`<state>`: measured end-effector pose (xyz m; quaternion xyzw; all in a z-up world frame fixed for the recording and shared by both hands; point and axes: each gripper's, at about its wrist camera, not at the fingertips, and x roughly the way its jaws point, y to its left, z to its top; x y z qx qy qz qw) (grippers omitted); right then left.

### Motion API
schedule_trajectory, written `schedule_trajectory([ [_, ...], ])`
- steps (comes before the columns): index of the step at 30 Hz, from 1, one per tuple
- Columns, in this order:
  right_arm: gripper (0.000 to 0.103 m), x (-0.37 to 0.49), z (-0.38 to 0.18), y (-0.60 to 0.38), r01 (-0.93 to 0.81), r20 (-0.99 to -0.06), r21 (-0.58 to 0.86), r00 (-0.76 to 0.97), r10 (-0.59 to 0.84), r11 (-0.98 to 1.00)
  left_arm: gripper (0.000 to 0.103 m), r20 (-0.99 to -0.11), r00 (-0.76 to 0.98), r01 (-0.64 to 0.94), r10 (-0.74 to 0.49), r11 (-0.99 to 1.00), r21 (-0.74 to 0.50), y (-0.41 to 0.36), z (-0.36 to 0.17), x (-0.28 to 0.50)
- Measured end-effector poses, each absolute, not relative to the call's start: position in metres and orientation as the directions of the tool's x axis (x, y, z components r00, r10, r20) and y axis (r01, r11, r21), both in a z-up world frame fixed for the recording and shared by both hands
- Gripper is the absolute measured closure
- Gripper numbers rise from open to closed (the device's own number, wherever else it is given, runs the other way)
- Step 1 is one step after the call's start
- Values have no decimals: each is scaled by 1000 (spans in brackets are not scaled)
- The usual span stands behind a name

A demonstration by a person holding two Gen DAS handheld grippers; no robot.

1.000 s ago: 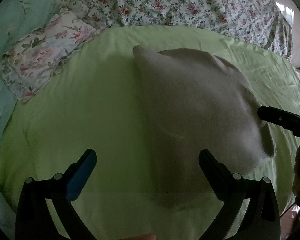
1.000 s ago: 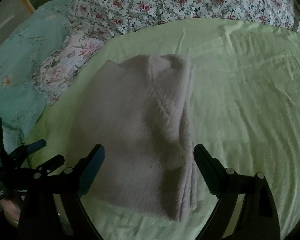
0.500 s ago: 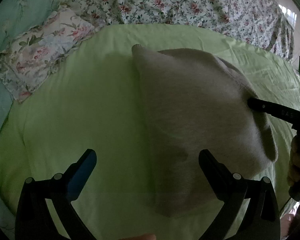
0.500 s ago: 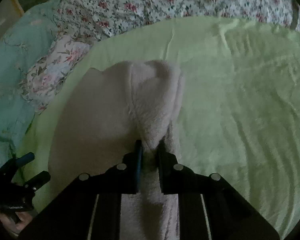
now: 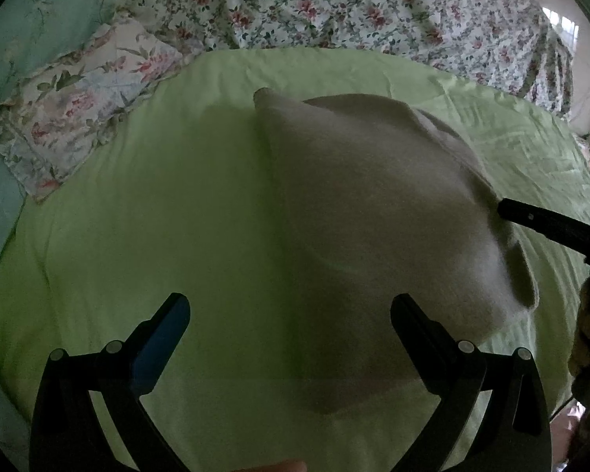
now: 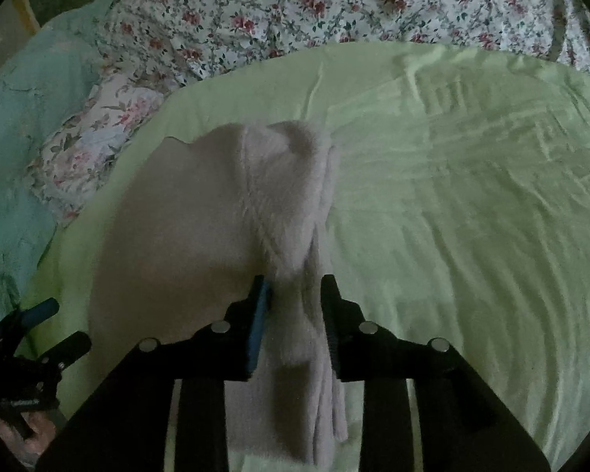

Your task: Fold small clothes

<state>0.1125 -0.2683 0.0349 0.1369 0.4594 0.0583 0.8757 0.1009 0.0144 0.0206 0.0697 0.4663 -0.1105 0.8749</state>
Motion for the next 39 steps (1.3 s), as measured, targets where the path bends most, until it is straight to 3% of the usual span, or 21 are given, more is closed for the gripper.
schedule_trajectory([
  [3,57,98,41,-268,21,-782,306,576,239,952,1,-831,542,261,-128,965,21,13,22,96],
  [22,36,38,49,-238,-64,-790,314,536,298,947,1,-822,552,272,-137,962,22,16,30,69],
  [27,26,32,53,-239,-69,-786,311,542,297,948,1,-816,562,278,-137,960,30,15,35,64],
  [39,16,24,64,-238,-86,-766,308,569,300,948,1,-800,581,298,-147,954,42,15,46,59],
])
